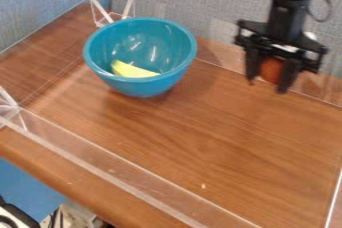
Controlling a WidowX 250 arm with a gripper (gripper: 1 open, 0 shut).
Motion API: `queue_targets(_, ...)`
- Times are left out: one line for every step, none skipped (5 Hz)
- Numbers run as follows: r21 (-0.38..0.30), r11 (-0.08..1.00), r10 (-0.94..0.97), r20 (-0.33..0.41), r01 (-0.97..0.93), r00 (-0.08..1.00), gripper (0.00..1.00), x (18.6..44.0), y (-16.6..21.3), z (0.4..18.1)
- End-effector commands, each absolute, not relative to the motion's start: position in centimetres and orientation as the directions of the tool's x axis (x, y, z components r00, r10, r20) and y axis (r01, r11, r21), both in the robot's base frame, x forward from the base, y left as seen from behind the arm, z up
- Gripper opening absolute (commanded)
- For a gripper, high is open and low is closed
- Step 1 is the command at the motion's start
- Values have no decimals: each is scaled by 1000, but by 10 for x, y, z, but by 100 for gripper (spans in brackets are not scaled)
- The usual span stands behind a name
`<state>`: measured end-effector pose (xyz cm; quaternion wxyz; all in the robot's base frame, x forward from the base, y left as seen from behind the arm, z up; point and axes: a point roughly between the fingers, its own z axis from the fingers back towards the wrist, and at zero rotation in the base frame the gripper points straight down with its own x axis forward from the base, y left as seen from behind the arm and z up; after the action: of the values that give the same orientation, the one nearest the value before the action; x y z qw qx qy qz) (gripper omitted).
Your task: Put the mushroom in the blue bowl
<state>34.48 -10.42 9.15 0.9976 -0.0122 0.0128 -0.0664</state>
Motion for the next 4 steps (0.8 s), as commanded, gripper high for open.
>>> queue_targets(-54, 995, -80, 37, 82, 996, 0, 369, -106, 94)
queue_targets(-70, 997, -25, 38, 28, 999, 0, 381, -88, 76)
queue_targets(-93, 995, 34, 41, -30, 999, 0, 392, -70, 65)
queue_targets(-111, 993, 50, 40, -45, 998, 0, 390, -78, 70)
